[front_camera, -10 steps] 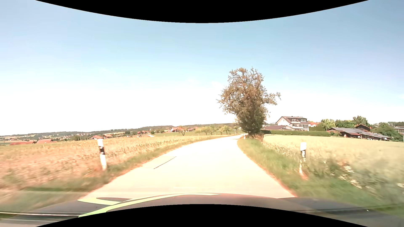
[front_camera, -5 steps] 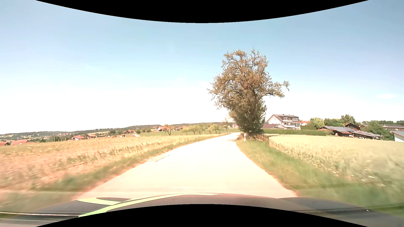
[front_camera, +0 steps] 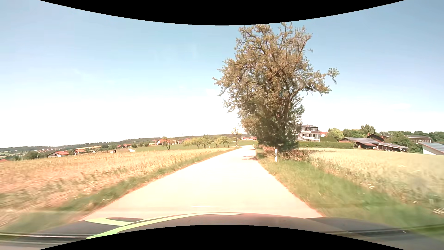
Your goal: Follow the waypoints while adhering to traffic rules and regulations
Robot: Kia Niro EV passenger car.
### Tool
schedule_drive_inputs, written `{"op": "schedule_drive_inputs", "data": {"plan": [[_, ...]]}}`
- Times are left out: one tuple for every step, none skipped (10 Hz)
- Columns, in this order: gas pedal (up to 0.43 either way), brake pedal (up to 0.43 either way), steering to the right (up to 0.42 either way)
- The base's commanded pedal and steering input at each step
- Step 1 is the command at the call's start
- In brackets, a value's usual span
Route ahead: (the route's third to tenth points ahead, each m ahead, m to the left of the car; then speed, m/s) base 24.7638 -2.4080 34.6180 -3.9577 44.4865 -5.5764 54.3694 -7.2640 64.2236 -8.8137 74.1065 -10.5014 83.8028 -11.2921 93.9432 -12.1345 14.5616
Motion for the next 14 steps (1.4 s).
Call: {"op": "schedule_drive_inputs", "data": {"plan": [[0.098, 0.0, 0.043], [0.098, 0.0, 0.042], [0.098, 0.0, 0.039], [0.098, 0.0, 0.036], [0.098, 0.0, 0.034], [0.098, 0.0, 0.032], [0.098, 0.0, 0.032], [0.098, 0.0, 0.031], [0.098, 0.0, 0.03], [0.098, 0.0, 0.028], [0.098, 0.0, 0.027], [0.098, 0.0, 0.024], [0.087, 0.0, 0.019], [0.087, 0.0, 0.015]]}}
